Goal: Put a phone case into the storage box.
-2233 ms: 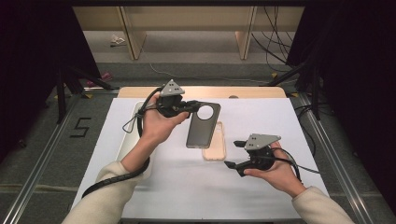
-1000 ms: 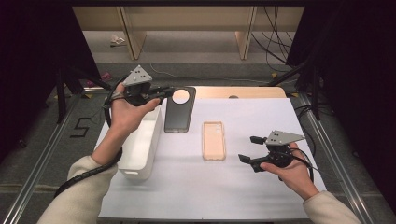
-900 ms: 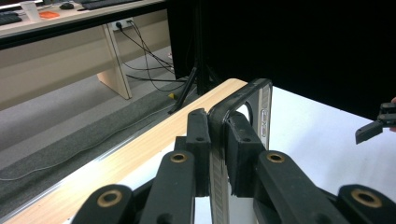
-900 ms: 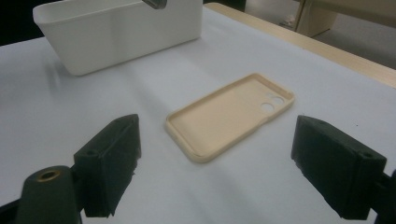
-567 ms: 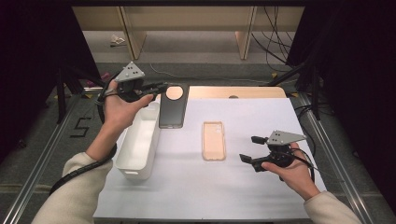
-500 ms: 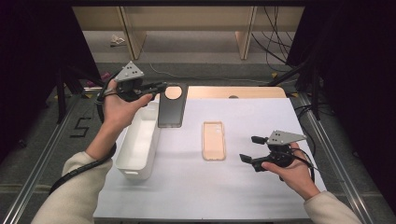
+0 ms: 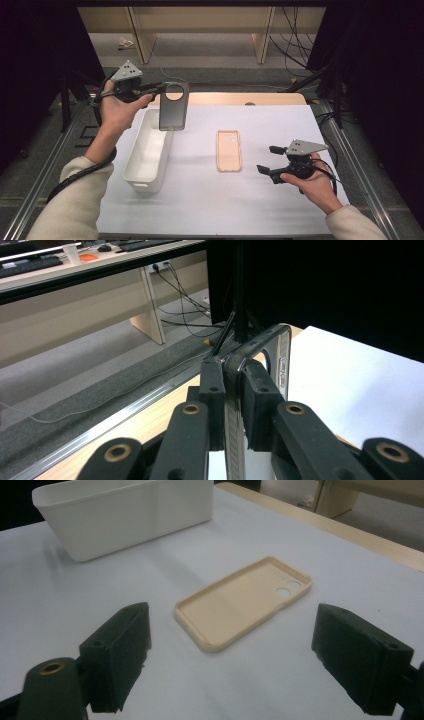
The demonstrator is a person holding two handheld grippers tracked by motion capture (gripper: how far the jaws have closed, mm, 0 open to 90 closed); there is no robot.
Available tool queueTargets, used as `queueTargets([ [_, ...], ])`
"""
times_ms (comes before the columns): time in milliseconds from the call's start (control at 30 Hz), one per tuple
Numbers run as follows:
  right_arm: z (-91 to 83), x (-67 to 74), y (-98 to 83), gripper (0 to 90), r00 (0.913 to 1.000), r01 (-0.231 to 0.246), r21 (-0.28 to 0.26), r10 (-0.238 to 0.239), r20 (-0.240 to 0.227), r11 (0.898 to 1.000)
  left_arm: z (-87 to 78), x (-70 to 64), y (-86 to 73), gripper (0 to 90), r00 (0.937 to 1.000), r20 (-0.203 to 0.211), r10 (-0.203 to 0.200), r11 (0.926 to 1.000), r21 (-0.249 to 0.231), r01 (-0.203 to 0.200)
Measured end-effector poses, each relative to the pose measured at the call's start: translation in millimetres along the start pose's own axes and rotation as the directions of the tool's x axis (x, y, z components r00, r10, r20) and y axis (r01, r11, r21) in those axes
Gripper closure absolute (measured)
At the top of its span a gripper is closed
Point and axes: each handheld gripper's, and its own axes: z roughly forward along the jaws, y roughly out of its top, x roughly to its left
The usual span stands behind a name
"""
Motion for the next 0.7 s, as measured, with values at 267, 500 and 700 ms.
queueTargets([
  [267, 0.2, -0.6, -0.6, 16.9, 1.0, -0.003, 0.003, 0.003, 0.0, 1.0, 0.7, 9.0, -2.3, 80.5, 0.9997, -0.022, -0.001, 0.9999, 0.013, 0.001],
  [500, 0.8, -1.6, -1.4, 16.9, 1.0, -0.005, 0.003, 0.005, 0.002, 1.0, -1.7, 17.3, 0.0, 80.4, 0.9995, -0.03, 0.006, 0.9999, 0.016, -0.005],
  [700, 0.4, -2.1, -1.5, 17.0, 1.0, -0.008, 0.005, 0.008, 0.001, 1.0, -2.1, 25.7, -2.2, 80.4, 0.999, -0.043, 0.015, 0.9997, 0.022, -0.014],
])
